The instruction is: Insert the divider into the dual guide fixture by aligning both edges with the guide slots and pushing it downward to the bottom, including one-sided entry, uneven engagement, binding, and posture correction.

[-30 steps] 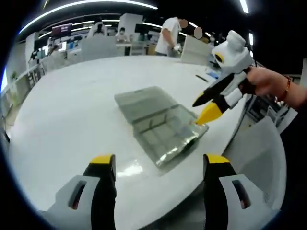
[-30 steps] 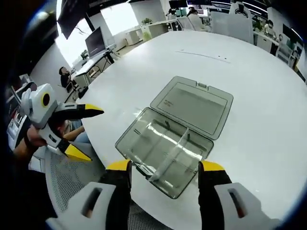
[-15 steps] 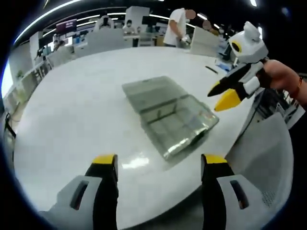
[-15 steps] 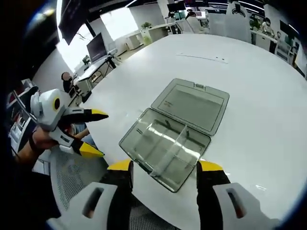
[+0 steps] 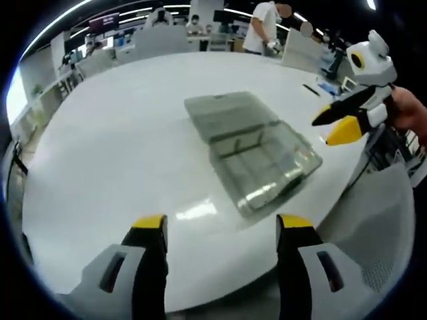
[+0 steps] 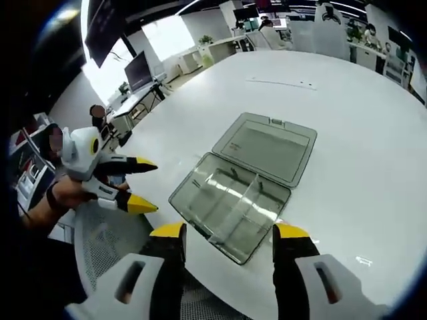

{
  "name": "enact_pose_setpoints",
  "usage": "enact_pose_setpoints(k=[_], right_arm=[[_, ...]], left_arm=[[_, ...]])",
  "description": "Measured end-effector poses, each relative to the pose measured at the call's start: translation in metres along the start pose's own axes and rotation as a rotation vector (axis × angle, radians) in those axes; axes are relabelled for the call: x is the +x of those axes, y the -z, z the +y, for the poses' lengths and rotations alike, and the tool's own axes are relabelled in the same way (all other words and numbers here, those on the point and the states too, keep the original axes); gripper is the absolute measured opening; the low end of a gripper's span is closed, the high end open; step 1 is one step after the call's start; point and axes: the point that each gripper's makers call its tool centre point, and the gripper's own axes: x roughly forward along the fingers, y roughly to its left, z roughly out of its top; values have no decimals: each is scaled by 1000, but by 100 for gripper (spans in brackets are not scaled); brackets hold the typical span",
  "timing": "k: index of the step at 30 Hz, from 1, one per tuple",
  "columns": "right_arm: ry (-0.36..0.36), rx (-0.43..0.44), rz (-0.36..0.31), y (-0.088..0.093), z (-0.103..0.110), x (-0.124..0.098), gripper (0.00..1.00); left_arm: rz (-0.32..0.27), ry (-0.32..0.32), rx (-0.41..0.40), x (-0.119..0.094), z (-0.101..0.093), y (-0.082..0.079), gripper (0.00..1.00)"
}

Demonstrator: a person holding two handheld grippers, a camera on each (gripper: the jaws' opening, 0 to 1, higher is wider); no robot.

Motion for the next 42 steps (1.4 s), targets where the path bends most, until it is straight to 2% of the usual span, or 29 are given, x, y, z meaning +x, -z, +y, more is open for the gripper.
enact_pose_setpoints(k=[8,17,27,42], right_arm=[[-12,-6,-10,-3,6,-1,48],[-14,-16,-4,-2,9,-1,48],[-8,-11,-6,-1,7,-2,48],[-19,12,-25,-2,8,-4,47]], left_arm=[[49,-36,10,9,10,7,63],[65,-50,10,19,16,8,62],[84,-43,15,29,17,14,51],[86,-77,-66,37,23,16,44]])
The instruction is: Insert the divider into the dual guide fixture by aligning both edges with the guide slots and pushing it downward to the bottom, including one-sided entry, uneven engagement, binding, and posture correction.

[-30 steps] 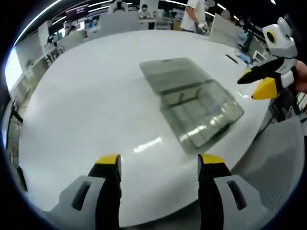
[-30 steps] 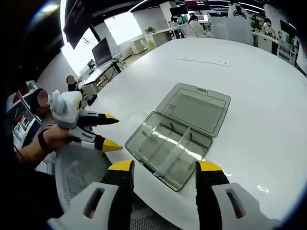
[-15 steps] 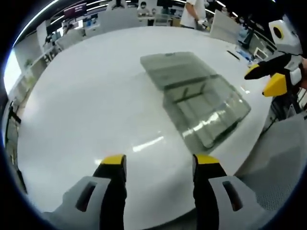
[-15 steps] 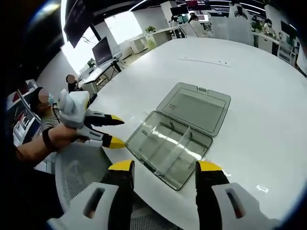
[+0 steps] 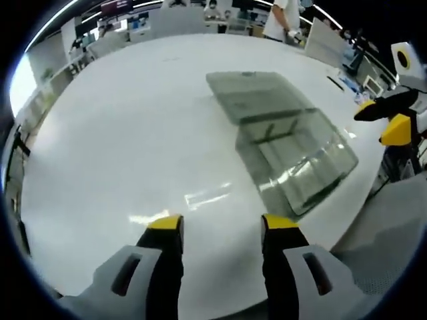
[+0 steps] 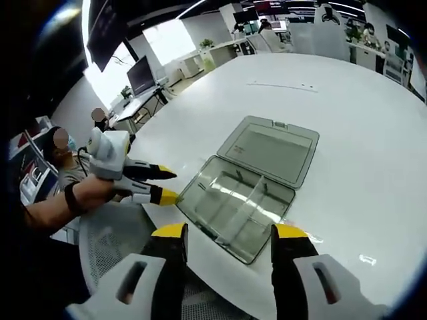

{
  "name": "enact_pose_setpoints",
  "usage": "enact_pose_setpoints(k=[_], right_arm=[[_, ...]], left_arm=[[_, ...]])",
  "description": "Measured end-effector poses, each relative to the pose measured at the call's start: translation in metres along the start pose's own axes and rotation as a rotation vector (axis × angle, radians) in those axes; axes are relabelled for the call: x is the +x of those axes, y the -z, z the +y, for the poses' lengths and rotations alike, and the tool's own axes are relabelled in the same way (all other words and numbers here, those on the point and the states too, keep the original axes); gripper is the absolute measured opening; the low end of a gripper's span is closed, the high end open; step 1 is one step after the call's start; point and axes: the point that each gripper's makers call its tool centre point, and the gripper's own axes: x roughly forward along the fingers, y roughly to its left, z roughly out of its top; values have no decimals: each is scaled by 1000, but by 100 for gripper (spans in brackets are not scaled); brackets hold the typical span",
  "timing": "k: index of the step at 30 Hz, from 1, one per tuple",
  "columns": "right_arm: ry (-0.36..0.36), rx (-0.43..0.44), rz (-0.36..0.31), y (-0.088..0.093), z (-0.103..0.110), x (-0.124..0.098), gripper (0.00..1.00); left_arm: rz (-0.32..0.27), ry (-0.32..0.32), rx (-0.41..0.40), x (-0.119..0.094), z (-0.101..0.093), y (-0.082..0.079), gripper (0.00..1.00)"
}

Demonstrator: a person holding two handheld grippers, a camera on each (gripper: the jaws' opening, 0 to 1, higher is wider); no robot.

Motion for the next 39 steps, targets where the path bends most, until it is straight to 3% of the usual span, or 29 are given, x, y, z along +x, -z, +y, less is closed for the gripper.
enact_pose_setpoints(k=[7,13,25,39], right_arm=[[-6,5,-2,1,1,0,46],[-5,11,-3,2,-1,0,45],[6,9,-7,-2,-5,-1,44],[5,8,-13,-3,-4,-2,43]], left_arm=[[33,-5,-16,3,1,8,42],[27,-17,-23,6,0,6,40],[34,-112,26,10,2,6,38],[53,-92,59,8,2,8,33]])
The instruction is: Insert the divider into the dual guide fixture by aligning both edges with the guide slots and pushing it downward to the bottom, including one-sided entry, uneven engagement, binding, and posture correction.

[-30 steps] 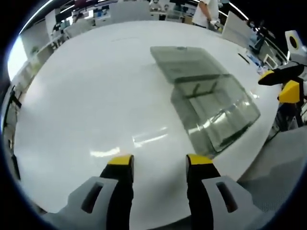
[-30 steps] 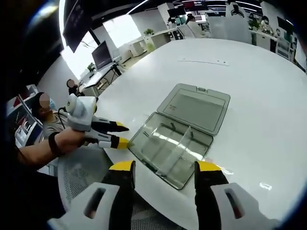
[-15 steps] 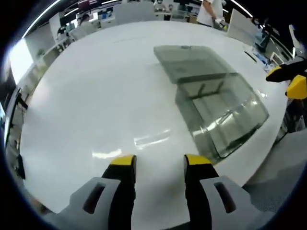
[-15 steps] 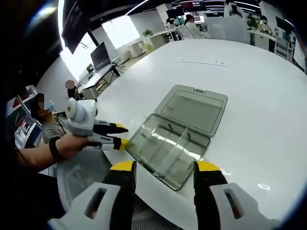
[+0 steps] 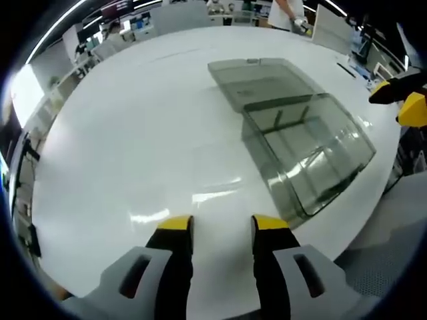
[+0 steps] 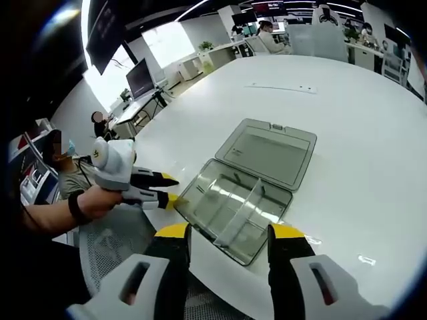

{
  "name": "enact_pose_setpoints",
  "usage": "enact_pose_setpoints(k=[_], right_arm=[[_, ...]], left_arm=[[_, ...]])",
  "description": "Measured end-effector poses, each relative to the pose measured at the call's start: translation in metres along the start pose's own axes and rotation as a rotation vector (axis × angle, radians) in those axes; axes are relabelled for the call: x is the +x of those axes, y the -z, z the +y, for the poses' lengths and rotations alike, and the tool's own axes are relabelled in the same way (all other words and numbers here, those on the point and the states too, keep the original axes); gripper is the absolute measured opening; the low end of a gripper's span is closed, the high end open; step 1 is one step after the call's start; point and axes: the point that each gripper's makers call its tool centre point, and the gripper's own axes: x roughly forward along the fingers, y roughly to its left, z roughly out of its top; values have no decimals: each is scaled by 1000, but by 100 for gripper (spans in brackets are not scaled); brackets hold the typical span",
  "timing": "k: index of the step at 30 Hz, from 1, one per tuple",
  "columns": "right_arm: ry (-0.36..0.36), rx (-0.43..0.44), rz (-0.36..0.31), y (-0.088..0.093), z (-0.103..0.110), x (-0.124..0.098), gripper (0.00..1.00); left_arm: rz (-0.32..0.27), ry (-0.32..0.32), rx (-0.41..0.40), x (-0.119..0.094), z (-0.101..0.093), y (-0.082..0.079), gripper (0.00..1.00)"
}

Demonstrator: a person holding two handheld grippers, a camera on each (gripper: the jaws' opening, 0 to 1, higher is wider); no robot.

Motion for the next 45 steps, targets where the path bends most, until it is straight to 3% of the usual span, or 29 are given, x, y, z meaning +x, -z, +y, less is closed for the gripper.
enact_pose_setpoints(k=[14,18,45], right_arm=[[0,-6,-1,-1,1,-1,42],[-10,0,-3,-1,3,-1,39],[-14,-15,-27,-8,14,0,42]], left_arm=[[6,25,-2,-4,3,4,32],[-14,36,-32,-7,3,2,31],[-75,54,-96,-21,9,0,30]])
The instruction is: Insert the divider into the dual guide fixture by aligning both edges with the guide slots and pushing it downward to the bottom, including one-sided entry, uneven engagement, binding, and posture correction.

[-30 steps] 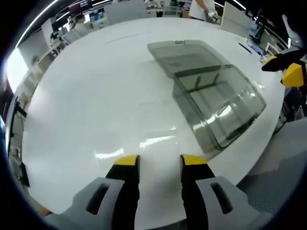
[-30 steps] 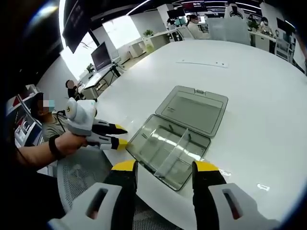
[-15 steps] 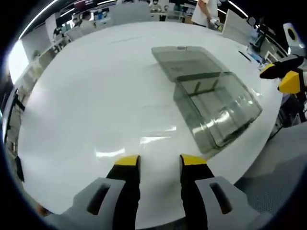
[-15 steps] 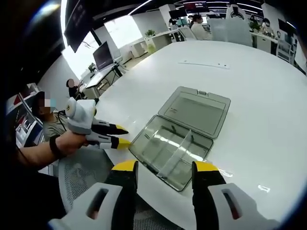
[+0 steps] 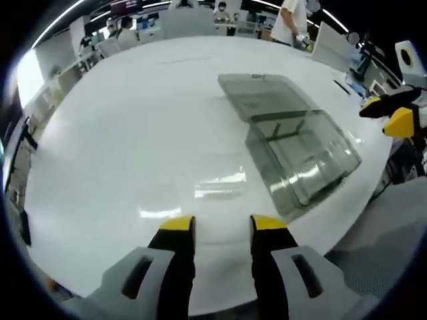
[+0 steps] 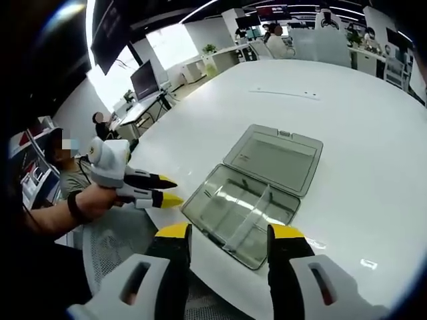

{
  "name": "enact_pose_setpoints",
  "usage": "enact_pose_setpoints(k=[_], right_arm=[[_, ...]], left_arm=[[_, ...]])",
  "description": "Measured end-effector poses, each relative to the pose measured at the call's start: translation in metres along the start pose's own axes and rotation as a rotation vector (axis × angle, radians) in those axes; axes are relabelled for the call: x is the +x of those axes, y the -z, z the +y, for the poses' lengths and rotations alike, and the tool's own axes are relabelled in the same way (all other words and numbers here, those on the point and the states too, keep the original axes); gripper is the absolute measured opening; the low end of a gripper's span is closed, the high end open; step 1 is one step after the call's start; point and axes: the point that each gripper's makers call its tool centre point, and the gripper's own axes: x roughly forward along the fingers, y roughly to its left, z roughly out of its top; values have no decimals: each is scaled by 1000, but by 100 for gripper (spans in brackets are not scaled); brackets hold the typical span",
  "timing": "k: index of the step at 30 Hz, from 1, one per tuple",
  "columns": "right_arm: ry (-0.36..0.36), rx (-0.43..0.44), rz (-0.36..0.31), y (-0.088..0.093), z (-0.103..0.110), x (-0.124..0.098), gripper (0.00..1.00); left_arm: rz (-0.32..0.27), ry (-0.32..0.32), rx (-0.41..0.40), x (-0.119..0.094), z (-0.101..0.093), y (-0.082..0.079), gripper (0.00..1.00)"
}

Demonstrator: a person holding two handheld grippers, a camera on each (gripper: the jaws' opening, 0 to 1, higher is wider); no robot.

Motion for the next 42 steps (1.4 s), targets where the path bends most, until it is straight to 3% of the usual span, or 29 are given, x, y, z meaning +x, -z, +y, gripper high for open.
enact_pose_setpoints(k=[12,22,32,42], right_arm=[[-54,22,-38,-11,12,4,43],[-97,73,-59,-7,19,7,43],[-117,108,-104,-15,22,6,42],[-138,126,-137,-22,31,8,39]], left_arm=[[-48,8,-26,-19,-6,-13,30],[-102,42,-34,-31,-18,-27,30],[-168,95,-81,-41,-30,-43,30],[-206,128,-69,-48,-42,-48,30]])
